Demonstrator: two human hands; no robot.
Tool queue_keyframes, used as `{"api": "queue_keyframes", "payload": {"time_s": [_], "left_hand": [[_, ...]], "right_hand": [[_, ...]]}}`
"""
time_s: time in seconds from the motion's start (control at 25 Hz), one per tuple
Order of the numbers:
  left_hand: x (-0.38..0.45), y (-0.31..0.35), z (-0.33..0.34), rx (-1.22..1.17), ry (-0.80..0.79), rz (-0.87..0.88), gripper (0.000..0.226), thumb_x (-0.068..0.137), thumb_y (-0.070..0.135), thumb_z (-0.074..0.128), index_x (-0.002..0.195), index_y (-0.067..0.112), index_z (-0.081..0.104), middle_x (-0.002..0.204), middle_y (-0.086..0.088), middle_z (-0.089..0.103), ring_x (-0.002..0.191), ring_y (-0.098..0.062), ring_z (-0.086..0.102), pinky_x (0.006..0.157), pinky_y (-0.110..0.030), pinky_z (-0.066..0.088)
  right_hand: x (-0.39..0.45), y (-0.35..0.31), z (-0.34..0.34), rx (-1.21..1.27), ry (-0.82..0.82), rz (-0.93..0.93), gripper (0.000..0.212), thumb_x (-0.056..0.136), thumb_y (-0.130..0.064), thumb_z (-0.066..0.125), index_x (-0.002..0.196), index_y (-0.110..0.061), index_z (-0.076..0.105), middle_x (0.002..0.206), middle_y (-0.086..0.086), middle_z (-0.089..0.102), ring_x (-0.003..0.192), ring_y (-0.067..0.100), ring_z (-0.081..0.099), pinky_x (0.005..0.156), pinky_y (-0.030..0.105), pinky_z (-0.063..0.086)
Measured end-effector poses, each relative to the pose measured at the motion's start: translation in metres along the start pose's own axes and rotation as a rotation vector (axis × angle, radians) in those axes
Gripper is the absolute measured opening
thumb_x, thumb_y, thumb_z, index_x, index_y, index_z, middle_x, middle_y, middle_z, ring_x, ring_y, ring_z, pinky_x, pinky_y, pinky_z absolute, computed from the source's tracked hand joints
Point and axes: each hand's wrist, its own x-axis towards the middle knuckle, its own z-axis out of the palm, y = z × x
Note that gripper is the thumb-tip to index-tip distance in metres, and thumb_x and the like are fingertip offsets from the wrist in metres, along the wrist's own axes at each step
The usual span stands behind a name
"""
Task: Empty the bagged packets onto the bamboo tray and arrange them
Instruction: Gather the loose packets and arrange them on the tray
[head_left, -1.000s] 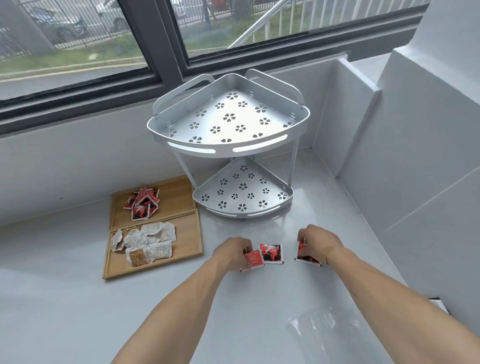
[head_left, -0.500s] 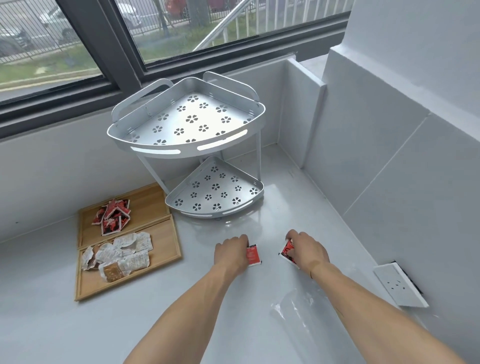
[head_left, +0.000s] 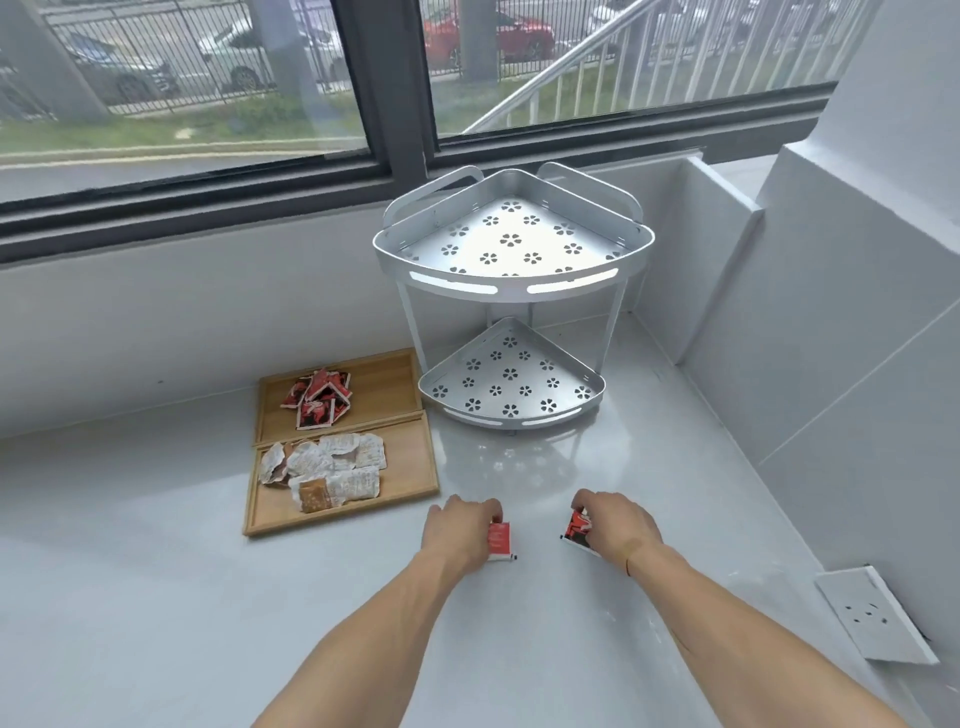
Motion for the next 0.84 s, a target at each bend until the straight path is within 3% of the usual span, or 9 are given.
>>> {"api": "queue_keyframes", "payload": {"time_s": [0.28, 0.52, 0.64, 0.84], "left_hand": [[-0.037, -0.104, -0.017, 0.04, -0.099, -0.043, 0.027, 0.088, 0.015, 0.046, 0.104, 0.028, 0.064, 0.106, -0.002, 0.068, 0.114, -0.026, 0.046, 0.087, -0.04, 0.034], [-0.055, -0.201, -0.061, -0.231, -0.212, -0.133, 0.014, 0.086, 0.026, 0.054, 0.097, 0.021, 0.062, 0.097, -0.002, 0.068, 0.091, -0.025, 0.062, 0.078, -0.034, 0.051], [-0.051, -0.241, -0.086, -0.313, -0.202, -0.175, 0.004, 0.084, 0.024, 0.055, 0.087, 0.025, 0.057, 0.086, 0.002, 0.062, 0.088, -0.024, 0.061, 0.074, -0.032, 0.049], [-0.017, -0.296, -0.122, -0.306, -0.095, -0.215, 0.004, 0.089, 0.022, 0.057, 0.09, 0.019, 0.058, 0.092, -0.004, 0.064, 0.088, -0.025, 0.057, 0.076, -0.032, 0.047]], "right_hand": [[0.01, -0.094, -0.001, -0.051, -0.055, -0.111, 0.043, 0.081, -0.007, 0.05, 0.114, -0.032, 0.061, 0.117, 0.003, 0.063, 0.103, 0.026, 0.062, 0.071, 0.026, 0.042], [0.039, -0.168, -0.018, -0.018, -0.08, -0.205, 0.036, 0.083, -0.011, 0.057, 0.111, -0.031, 0.068, 0.116, 0.0, 0.067, 0.103, 0.022, 0.062, 0.077, 0.029, 0.05], [0.06, -0.2, -0.03, -0.038, -0.047, -0.234, 0.037, 0.083, -0.012, 0.059, 0.114, -0.031, 0.069, 0.118, 0.001, 0.07, 0.106, 0.023, 0.063, 0.082, 0.03, 0.052], [0.104, -0.256, -0.052, -0.012, 0.054, -0.3, 0.048, 0.086, -0.003, 0.054, 0.127, -0.026, 0.064, 0.128, 0.003, 0.066, 0.117, 0.026, 0.06, 0.091, 0.035, 0.051]]}}
